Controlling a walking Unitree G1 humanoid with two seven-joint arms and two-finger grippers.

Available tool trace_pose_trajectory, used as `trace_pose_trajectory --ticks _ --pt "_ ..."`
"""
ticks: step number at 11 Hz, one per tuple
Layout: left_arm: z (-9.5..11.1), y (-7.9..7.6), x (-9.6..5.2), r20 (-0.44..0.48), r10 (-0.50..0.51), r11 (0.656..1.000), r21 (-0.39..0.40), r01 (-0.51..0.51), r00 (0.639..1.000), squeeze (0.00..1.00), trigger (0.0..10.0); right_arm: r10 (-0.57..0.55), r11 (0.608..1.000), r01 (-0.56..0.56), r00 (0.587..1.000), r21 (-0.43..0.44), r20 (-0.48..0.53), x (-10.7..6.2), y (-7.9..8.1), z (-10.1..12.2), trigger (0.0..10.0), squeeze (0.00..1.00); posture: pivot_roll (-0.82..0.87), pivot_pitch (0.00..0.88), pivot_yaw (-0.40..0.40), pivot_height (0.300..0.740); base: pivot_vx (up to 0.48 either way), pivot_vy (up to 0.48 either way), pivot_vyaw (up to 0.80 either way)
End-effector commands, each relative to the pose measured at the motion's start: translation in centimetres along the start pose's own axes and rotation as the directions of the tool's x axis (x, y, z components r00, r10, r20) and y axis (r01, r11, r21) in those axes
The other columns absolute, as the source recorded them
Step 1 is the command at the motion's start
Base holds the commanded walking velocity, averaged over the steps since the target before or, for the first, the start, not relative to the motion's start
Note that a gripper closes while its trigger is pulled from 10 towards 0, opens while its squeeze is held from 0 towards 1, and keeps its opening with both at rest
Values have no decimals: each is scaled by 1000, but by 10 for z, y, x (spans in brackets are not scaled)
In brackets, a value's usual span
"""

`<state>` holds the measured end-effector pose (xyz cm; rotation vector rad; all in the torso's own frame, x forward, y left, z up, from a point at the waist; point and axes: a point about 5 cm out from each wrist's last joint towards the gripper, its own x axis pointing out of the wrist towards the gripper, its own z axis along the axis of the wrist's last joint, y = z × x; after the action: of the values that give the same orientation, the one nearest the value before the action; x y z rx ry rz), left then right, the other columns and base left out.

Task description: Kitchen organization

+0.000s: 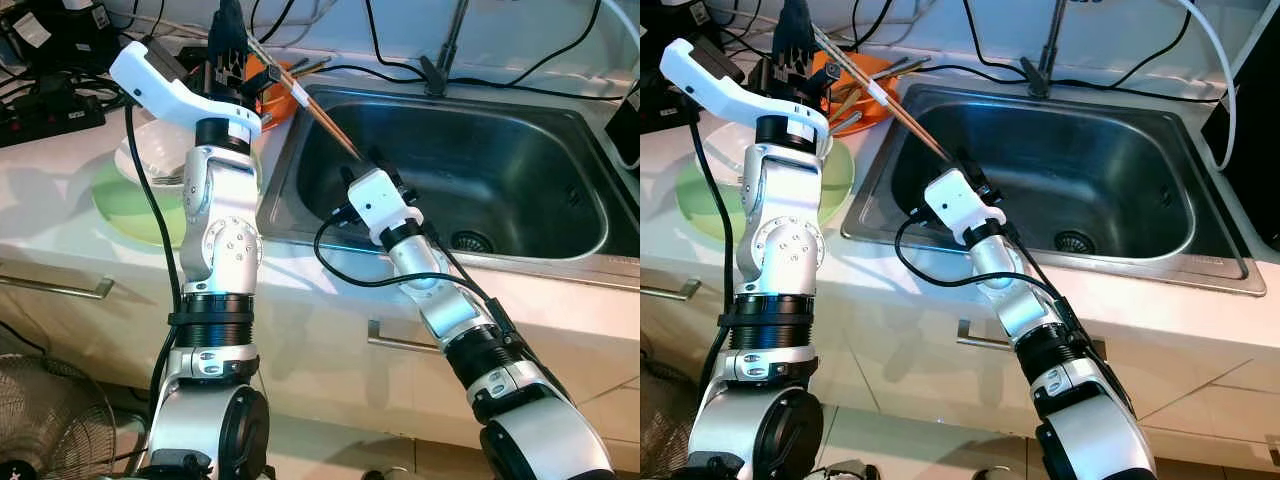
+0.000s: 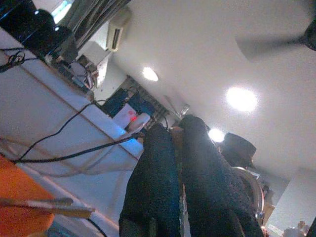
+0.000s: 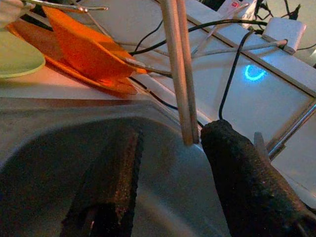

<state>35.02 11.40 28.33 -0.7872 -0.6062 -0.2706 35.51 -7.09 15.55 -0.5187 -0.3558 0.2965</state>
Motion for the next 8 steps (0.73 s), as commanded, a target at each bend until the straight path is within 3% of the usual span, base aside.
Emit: trace_pose_trajectory --ticks 1,8 --pt "-20 -1 -10 -51 35 997 -61 -38 998 0 10000 -18 1000 18 999 8 48 3 -4 10 10000 0 31 37 -9 740 0 0 0" --pt "-32 -5 -16 -90 39 996 -82 -47 995 0 10000 -28 999 26 998 35 63 6 -5 16 10000 0 32 41 -10 740 0 0 0"
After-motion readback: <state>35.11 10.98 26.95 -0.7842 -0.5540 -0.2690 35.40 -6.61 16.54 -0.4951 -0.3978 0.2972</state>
